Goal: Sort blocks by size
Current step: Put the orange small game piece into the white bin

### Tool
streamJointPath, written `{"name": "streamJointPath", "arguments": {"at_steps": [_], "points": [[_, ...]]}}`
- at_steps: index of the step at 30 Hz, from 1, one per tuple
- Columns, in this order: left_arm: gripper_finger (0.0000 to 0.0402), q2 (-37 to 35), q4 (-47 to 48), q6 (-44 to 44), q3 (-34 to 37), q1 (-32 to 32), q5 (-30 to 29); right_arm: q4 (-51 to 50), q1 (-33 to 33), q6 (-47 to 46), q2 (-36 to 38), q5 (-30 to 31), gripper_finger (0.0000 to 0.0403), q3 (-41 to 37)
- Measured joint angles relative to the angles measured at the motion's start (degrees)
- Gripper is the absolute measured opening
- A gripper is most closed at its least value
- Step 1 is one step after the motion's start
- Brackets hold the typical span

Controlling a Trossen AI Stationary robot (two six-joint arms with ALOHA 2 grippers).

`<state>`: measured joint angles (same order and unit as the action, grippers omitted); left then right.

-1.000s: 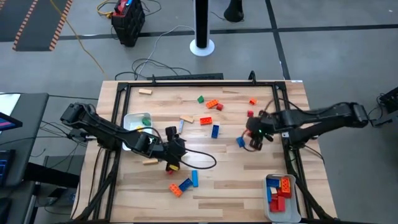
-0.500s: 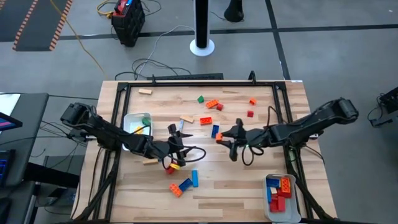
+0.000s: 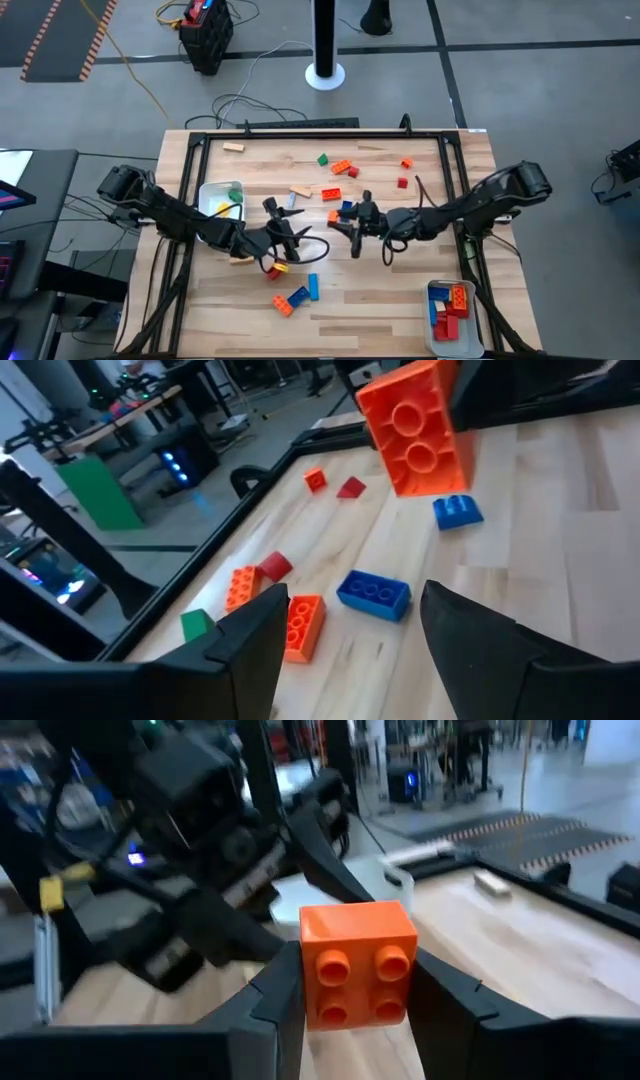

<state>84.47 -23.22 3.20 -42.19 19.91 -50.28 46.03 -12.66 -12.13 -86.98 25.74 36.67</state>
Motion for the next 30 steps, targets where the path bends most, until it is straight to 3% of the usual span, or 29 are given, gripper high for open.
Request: {"name": "streamJointPath", "arguments": {"at_steps": [9, 17, 25, 30], "points": [[0.0219, 0.0, -2.26, 1.43, 0.0, -0.09, 0.15, 13.03, -0.1, 3.08, -8.66, -1.05, 0.0159, 3.49], [0.0219, 0.0, -3.92, 3.43, -0.02, -0.09, 0.44, 13.35, -0.48, 5.25, -13.2, -1.2, 0.0162, 10.7], [0.0219, 0.0, -9.99, 5.07, -0.04, 0.67, 0.57, 12.7, -0.34, 6.24, -13.7, 0.33, 0.0162, 11.54], [0.0219, 0.0, -11.2, 4.34, -0.06, 0.65, 4.57, 12.5, -0.37, 6.62, -13.68, 1.38, 0.0163, 11.58]]}}
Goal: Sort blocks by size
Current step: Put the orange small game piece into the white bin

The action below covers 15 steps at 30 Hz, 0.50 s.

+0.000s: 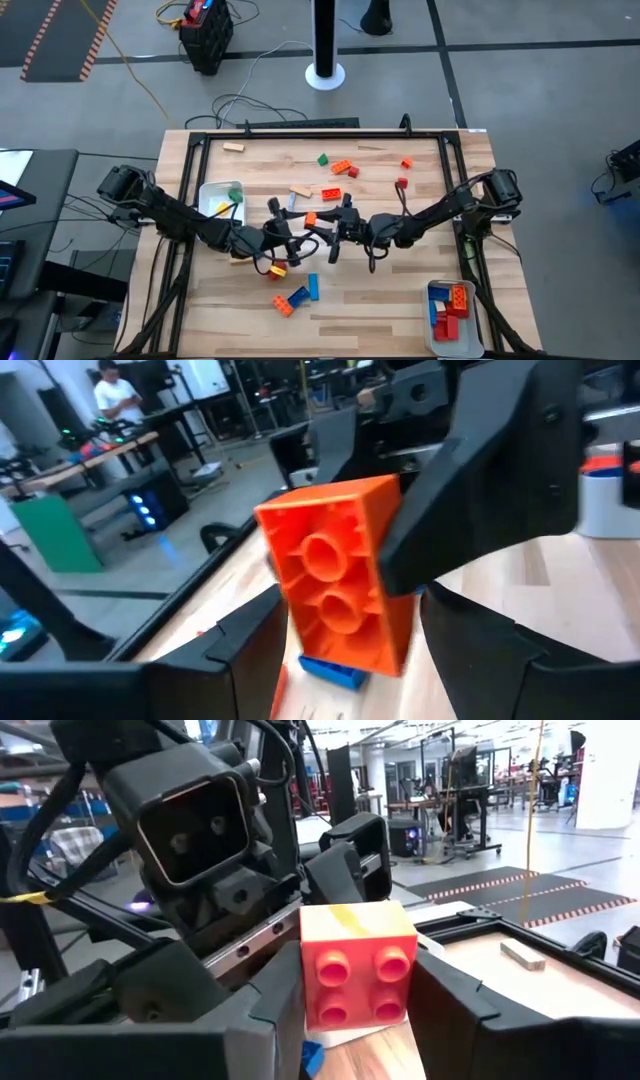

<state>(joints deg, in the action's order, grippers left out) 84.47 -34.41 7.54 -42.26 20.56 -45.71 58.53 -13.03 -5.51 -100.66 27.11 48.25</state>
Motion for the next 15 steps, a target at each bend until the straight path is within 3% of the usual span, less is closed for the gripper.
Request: {"name": "streamJointPath", "arguments": {"at_steps": [8, 15], "points": [[0.0215, 0.0, -1.64, -0.15, 0.0, -1.07, 0.05, -0.95, 0.01, 0.01, 0.0, -0.02, 0.0164, 0.0], [0.0154, 0.0, -1.16, -2.94, 0.02, -2.76, 0.41, -1.32, 0.08, -0.13, 0.02, 0.68, 0.0171, 0.0]]}}
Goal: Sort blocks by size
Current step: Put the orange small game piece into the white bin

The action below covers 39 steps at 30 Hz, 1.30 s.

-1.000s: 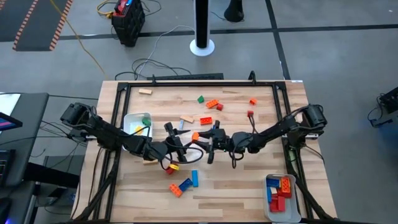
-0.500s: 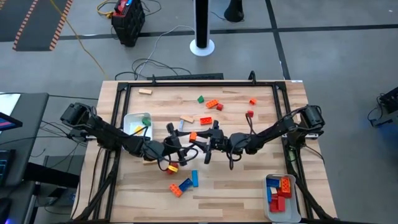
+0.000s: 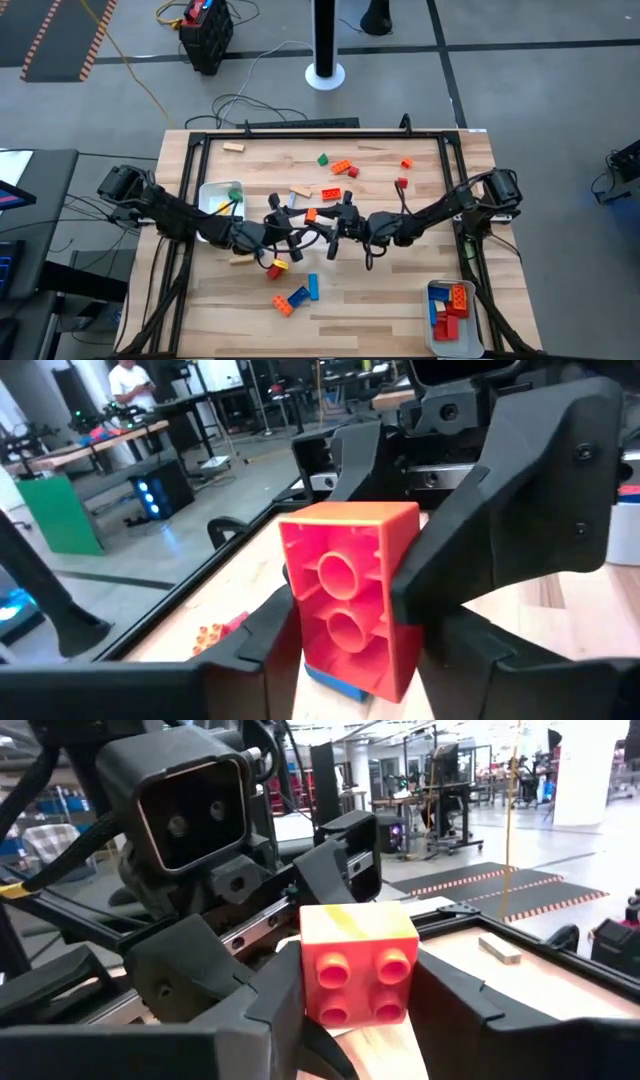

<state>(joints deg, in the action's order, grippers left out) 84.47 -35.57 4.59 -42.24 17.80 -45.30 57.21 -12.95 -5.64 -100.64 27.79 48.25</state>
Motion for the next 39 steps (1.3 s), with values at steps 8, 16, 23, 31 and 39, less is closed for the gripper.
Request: {"name": "streamJointPath", "arguments": {"at_steps": [8, 16, 23, 31, 39], "points": [[0.0144, 0.0, 0.5, -1.58, 0.02, -1.62, 0.19, -2.84, 0.76, -3.69, 0.37, -0.31, 0.0226, 0.02], [0.0144, 0.0, 1.43, -3.08, -0.02, -1.88, -0.22, -10.09, 0.72, -2.94, 4.92, -0.98, 0.0244, -0.04], [0.0148, -0.11, 2.61, -3.12, -0.02, -1.96, -2.21, -19.99, 0.45, -1.51, 12.55, -1.56, 0.0245, -0.02], [0.0149, -2.79, 21.15, -11.93, -0.02, -0.61, -2.51, -46.6, 0.42, -8.04, 21.09, -0.89, 0.0245, -0.02], [0.0151, -10.87, 51.56, -30.71, -0.02, 3.3, -7.94, -61.1, -2.99, -16.58, 21.44, 2.19, 0.0245, 0.0]]}}
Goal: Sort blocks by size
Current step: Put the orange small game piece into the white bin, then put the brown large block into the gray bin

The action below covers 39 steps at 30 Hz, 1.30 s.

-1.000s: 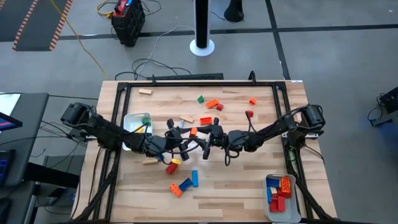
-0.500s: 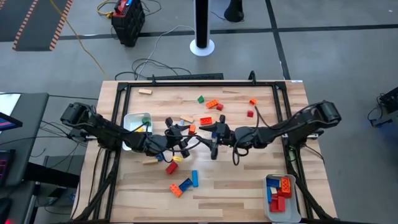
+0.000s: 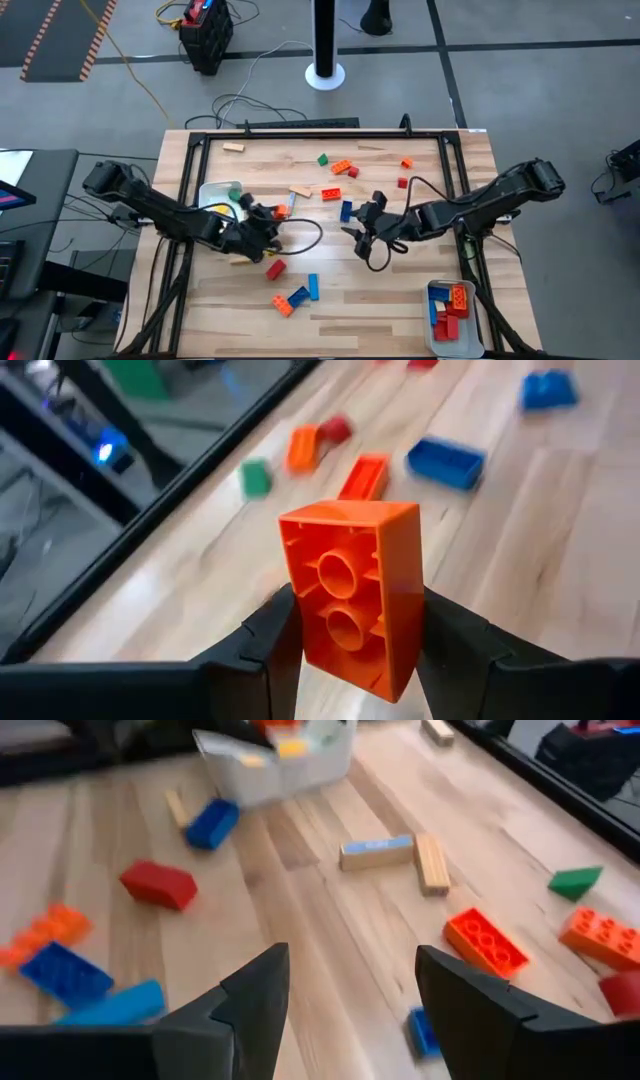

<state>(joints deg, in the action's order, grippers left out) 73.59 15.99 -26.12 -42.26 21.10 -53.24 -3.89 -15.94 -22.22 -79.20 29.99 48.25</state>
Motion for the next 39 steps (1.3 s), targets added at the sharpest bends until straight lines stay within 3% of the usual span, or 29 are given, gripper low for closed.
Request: {"name": "streamJointPath", "arguments": {"at_steps": [5, 9, 17, 30, 34, 39], "points": [[0.0154, -7.47, 20.75, -15.31, 0.0, 1.98, 0.89, -1.51, -2.87, -0.62, -1.66, 3.12, 0.0244, -0.02], [0.0155, -12.41, 34.92, -25.85, 0.0, 2.58, 5.94, -2.79, -3.72, -1.35, -1.68, 5.71, 0.0244, -0.02], [0.0157, -15.12, 51.23, -37.43, 0.02, 2.58, 18.29, -3.02, -3.73, -1.42, -1.68, 6.35, 0.0244, -0.02], [0.0227, -15.31, 52.69, -34.48, 0.02, -1.23, 23.7, -3.78, -3.11, -1.29, -1.68, 6.32, 0.0244, -0.02], [0.0228, -14.8, 42.51, -26.47, 0.02, -3.47, 24.03, -4.66, -1.95, -0.99, -1.68, 6.33, 0.0244, -0.03], [0.0228, -9.08, 23.66, -13.41, 0.0, -7.25, 24.01, 2.49, 0.71, -0.2, -2.89, 6.35, 0.0244, -2.92]]}}
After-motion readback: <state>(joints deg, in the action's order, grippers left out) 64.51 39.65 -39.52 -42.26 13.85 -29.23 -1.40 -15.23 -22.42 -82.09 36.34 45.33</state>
